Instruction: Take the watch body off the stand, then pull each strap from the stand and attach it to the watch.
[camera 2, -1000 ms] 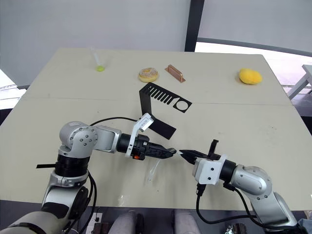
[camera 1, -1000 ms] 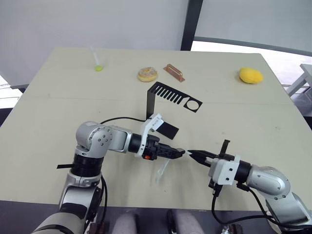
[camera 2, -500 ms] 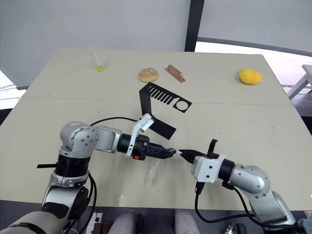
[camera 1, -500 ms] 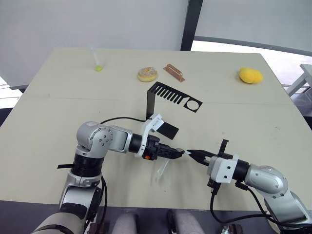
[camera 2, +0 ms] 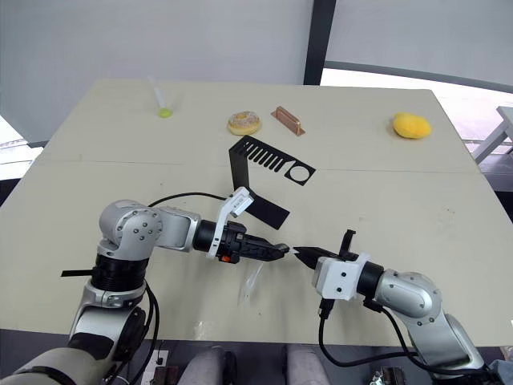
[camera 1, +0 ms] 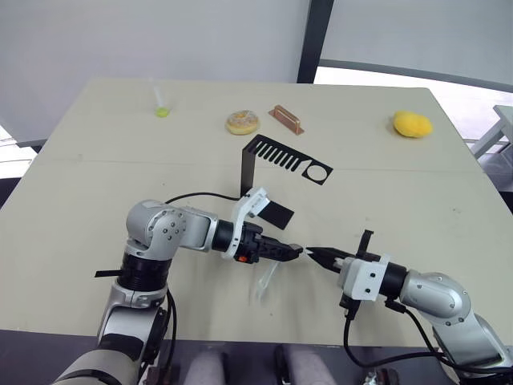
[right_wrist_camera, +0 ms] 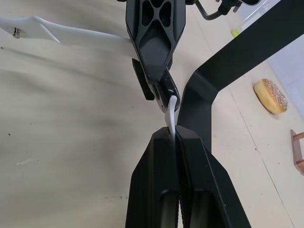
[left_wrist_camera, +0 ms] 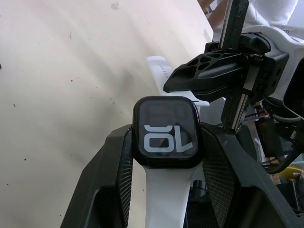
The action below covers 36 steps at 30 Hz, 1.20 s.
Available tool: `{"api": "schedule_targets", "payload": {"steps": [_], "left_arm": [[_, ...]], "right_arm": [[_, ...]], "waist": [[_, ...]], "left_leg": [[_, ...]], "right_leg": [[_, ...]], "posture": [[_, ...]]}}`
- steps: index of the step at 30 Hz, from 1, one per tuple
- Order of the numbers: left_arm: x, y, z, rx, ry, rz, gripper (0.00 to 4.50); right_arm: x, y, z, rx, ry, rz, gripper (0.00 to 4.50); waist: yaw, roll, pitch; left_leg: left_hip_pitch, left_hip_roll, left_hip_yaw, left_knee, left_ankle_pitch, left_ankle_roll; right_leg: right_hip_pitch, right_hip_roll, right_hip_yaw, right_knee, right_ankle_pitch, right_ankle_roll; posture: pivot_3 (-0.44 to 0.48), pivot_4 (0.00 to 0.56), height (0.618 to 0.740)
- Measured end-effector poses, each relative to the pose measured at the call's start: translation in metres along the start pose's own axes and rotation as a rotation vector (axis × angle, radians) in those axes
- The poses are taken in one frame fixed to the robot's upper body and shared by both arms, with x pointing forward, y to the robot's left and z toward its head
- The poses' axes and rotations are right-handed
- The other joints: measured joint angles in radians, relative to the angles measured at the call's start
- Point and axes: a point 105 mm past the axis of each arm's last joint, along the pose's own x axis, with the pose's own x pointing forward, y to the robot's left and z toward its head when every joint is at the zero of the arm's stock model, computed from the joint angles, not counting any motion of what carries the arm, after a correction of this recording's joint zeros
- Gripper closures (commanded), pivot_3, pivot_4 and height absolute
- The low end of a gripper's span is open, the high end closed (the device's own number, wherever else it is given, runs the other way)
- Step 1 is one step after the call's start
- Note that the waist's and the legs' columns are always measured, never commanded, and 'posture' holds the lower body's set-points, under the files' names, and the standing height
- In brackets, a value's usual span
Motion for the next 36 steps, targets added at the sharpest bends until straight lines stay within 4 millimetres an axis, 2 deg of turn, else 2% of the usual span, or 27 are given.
{"api": "schedule_targets", "payload": {"steps": [36], "left_arm": [[0.0021, 0.0023, -0.0006, 0.010, 0.007, 0.019, 2.91]], "right_arm": [[0.0066, 0.0011, -0.0029, 0.011, 0.024, -0.006, 4.50]], "waist": [[0.000, 0.000, 0.000]], "left_leg": [[0.000, 0.000, 0.000, 0.000, 0.000, 0.000]], "right_leg": [[0.000, 0.000, 0.000, 0.000, 0.000, 0.000]], "posture": [[0.000, 0.150, 0.740]]}}
